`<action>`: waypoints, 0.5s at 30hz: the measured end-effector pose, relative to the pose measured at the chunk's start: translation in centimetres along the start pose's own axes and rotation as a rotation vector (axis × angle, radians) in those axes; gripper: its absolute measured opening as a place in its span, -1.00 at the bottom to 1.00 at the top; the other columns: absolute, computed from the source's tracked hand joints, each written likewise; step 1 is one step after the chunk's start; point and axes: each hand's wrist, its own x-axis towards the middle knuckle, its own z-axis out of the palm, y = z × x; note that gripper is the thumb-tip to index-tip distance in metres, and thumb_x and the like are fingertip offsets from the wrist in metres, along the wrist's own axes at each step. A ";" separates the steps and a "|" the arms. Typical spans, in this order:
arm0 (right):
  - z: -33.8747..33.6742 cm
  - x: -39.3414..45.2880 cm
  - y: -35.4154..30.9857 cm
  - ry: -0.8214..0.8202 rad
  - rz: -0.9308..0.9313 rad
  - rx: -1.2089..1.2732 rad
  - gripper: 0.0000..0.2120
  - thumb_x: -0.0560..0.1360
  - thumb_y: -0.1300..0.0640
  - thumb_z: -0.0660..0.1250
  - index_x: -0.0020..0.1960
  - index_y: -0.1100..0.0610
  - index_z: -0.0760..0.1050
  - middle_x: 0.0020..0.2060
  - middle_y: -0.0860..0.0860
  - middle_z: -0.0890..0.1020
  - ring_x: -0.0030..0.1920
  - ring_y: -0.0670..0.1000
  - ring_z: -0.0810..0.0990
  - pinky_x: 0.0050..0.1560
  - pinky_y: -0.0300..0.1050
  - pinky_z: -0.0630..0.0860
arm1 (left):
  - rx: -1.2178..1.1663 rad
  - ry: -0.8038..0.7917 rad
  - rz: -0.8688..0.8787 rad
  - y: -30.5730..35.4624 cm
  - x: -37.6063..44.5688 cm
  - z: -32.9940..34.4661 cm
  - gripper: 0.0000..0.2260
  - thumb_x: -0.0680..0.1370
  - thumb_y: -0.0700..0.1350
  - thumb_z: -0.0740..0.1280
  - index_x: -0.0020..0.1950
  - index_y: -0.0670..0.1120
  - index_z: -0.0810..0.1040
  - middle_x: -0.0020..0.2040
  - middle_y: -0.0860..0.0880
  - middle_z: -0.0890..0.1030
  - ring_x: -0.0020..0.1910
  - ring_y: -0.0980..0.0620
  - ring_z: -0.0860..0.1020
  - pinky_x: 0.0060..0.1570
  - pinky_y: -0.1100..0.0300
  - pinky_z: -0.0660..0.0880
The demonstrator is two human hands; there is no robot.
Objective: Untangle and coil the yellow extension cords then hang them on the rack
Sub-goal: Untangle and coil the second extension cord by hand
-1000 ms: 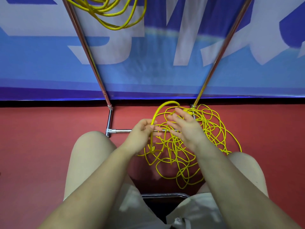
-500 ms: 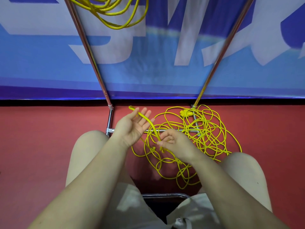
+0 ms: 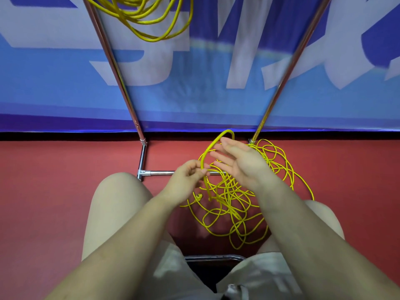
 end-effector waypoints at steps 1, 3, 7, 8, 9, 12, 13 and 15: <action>-0.3 -0.1 0.4 -0.005 -0.024 -0.107 -0.84 0.56 0.22 0.23 0.13 0.13 0.45 -0.01 0.06 0.61 -0.02 0.03 0.61 0.02 -0.11 0.53 | -0.034 0.031 -0.012 0.3 0.0 0.0 -0.83 0.60 -0.27 0.20 -0.07 -0.03 0.51 -0.27 0.05 0.58 -0.23 0.05 0.48 -0.13 0.15 0.46; -0.9 -0.3 1.8 0.020 -0.055 -0.401 -0.75 0.53 0.23 0.28 0.21 0.13 0.44 0.03 0.07 0.59 -0.03 -0.01 0.58 -0.06 -0.26 0.48 | -0.118 0.087 -0.047 0.8 0.1 0.1 -0.84 0.61 -0.25 0.18 -0.05 -0.03 0.49 -0.23 0.02 0.55 -0.26 0.09 0.48 -0.24 0.22 0.53; -2.3 -0.5 5.5 -0.037 -0.028 -0.862 -0.66 0.48 0.25 0.36 0.24 0.19 0.45 0.02 0.04 0.54 -0.09 -0.07 0.53 -0.12 -0.31 0.47 | -0.321 0.166 -0.096 1.5 0.5 -0.2 -0.86 0.61 -0.23 0.18 -0.06 -0.04 0.48 -0.22 0.00 0.52 -0.36 0.13 0.50 -0.34 0.22 0.58; -2.6 -0.7 6.2 -0.062 -0.023 -0.934 -0.66 0.47 0.25 0.36 0.24 0.19 0.46 0.00 -0.01 0.53 -0.05 -0.08 0.53 -0.03 -0.26 0.49 | -0.372 0.178 -0.110 1.8 0.6 -0.3 -0.86 0.61 -0.23 0.18 -0.06 -0.04 0.48 -0.23 0.00 0.53 -0.36 0.12 0.50 -0.35 0.21 0.60; -2.9 -0.8 6.8 -0.077 -0.032 -1.000 -0.69 0.47 0.24 0.36 0.21 0.16 0.47 -0.04 -0.06 0.53 -0.02 -0.08 0.52 0.06 -0.19 0.49 | -0.424 0.187 -0.119 2.2 0.7 -0.4 -0.87 0.61 -0.23 0.18 -0.06 -0.05 0.48 -0.25 0.01 0.53 -0.35 0.11 0.51 -0.35 0.20 0.60; -3.3 -1.1 7.3 -0.042 -0.110 -1.095 -0.87 0.49 0.20 0.34 0.01 0.02 0.53 -0.26 -0.12 0.53 -0.17 -0.06 0.55 0.00 -0.07 0.51 | -0.557 0.213 -0.116 3.1 0.9 -1.0 -0.88 0.62 -0.23 0.18 -0.04 -0.07 0.47 -0.24 0.01 0.54 -0.27 0.08 0.53 -0.30 0.15 0.61; -3.3 -1.1 7.1 -0.012 -0.146 -1.091 -0.90 0.49 0.20 0.34 -0.04 0.03 0.54 -0.31 -0.11 0.53 -0.25 -0.06 0.54 -0.08 -0.10 0.49 | -0.590 0.219 -0.103 3.3 0.9 -1.3 -0.89 0.62 -0.23 0.17 0.01 -0.08 0.48 -0.20 -0.01 0.54 -0.22 0.06 0.53 -0.25 0.13 0.61; -2.9 -1.0 6.3 0.023 -0.187 -0.992 -0.93 0.49 0.23 0.34 -0.07 0.08 0.54 -0.35 -0.07 0.55 -0.39 -0.16 0.50 -0.26 -0.21 0.45 | -0.608 0.201 -0.085 3.3 1.0 -1.7 -0.82 0.64 -0.20 0.14 0.17 -0.09 0.47 -0.09 -0.02 0.56 -0.09 0.04 0.55 -0.12 0.10 0.59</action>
